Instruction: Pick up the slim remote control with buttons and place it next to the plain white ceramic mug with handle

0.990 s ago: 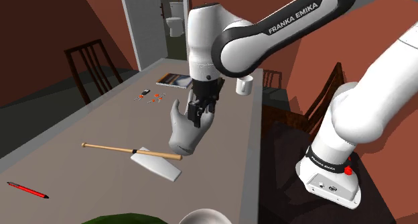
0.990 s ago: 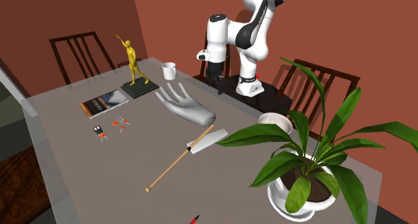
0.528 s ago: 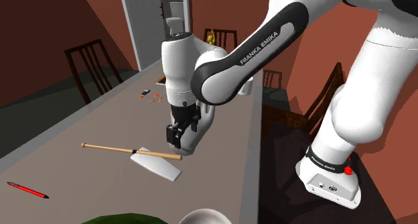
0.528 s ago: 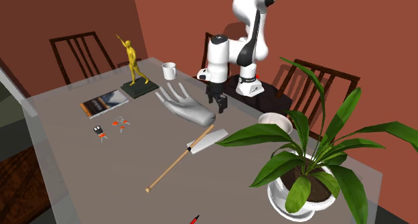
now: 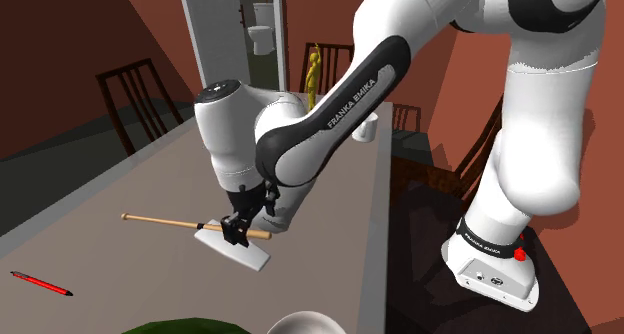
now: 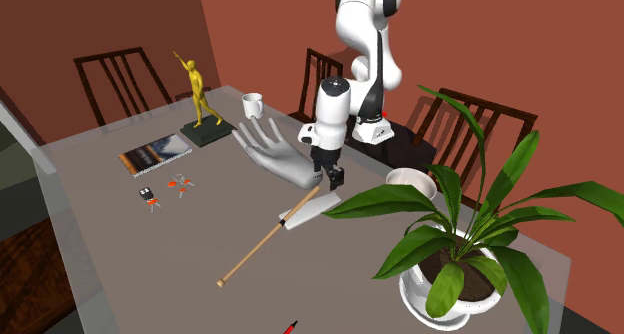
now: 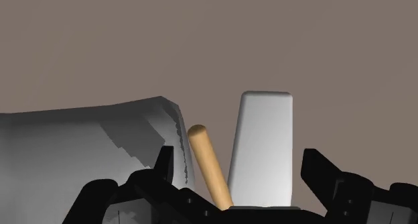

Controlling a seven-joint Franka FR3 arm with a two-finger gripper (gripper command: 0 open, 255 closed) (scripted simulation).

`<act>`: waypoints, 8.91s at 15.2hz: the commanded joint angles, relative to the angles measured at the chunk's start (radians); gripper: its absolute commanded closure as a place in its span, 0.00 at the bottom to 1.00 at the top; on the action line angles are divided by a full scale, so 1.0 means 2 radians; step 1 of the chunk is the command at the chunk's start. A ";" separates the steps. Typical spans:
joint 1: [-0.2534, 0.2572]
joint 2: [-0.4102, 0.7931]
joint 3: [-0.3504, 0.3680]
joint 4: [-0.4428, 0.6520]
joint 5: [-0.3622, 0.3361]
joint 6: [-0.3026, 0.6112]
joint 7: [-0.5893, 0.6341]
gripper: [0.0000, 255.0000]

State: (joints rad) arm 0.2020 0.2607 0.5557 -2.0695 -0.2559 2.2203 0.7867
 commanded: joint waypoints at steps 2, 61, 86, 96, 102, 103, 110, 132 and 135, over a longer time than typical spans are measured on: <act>0.011 0.060 -0.009 0.007 -0.025 0.078 0.020 0.00; 0.033 0.146 -0.046 0.115 -0.034 0.054 0.044 1.00; 0.037 0.122 -0.041 0.094 -0.037 0.044 0.054 0.00; 0.043 0.137 -0.049 0.092 -0.047 0.060 0.060 0.00; 0.036 0.120 -0.044 0.073 -0.040 0.063 0.056 1.00; 0.034 0.110 -0.041 0.064 -0.036 0.063 0.057 1.00; 0.040 0.128 -0.045 0.093 -0.041 0.051 0.057 1.00; 0.056 0.167 -0.061 0.155 -0.031 0.028 0.091 0.00; 0.056 0.167 -0.061 0.155 -0.031 0.028 0.091 0.00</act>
State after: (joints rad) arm 0.3137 0.5944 0.4337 -1.7603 -0.3185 2.2751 0.9692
